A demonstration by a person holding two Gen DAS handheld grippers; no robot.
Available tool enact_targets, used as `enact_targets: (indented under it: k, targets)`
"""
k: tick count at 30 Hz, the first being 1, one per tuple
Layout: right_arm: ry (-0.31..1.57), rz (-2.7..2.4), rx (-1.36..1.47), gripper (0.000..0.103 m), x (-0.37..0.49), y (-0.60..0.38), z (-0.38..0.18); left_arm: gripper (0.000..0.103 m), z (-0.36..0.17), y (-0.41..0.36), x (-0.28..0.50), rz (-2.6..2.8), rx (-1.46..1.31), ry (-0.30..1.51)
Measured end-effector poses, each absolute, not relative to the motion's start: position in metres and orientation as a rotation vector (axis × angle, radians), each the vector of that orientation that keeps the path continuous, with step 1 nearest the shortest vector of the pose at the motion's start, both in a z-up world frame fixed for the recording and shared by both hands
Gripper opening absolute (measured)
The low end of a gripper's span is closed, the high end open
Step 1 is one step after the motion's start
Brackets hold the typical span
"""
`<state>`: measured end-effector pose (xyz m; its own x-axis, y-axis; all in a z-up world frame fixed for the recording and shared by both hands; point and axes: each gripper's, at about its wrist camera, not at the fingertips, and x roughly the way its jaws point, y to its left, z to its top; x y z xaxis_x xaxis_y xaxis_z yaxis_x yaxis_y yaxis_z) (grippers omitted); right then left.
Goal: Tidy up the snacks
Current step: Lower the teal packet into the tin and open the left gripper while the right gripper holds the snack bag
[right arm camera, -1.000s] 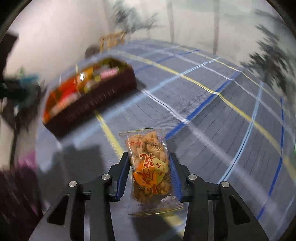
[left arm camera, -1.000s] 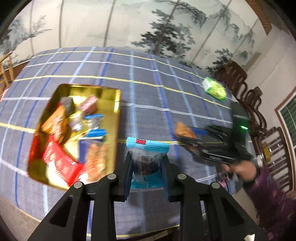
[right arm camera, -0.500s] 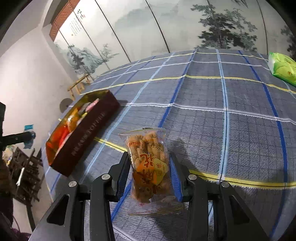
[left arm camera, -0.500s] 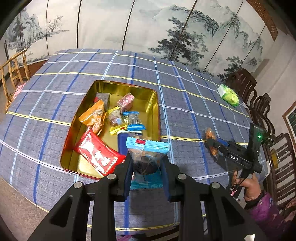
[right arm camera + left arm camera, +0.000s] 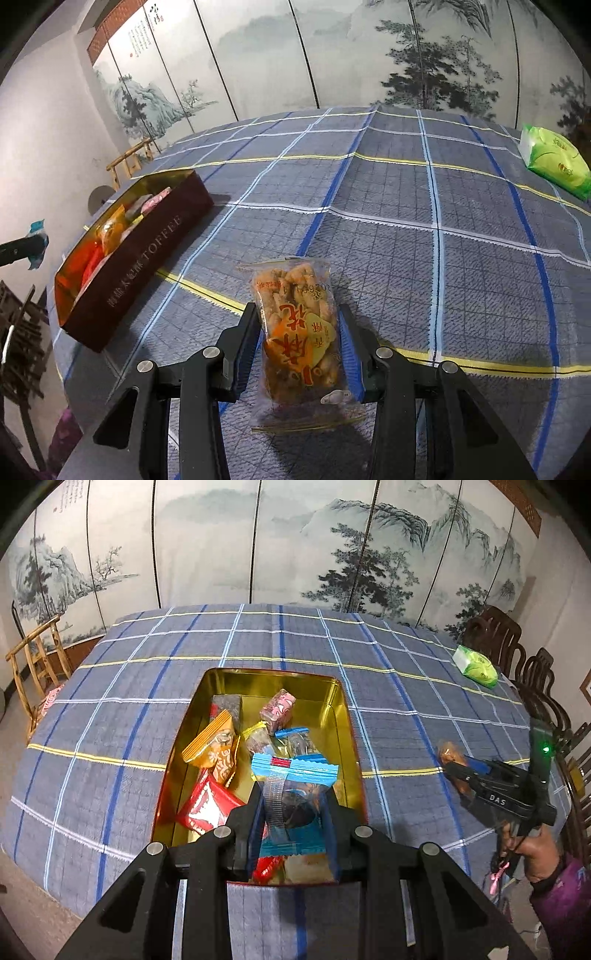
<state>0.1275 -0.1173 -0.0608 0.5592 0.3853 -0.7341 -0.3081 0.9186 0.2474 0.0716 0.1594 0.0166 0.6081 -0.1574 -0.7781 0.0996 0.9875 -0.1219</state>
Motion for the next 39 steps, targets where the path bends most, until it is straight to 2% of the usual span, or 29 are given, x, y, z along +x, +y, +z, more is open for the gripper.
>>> enact_targets:
  k: [39]
  targets:
    - [0.906,0.37,0.072,0.043,0.13,-0.115,-0.064,0.025,0.0,0.155,0.112,-0.14,0.023,0.885]
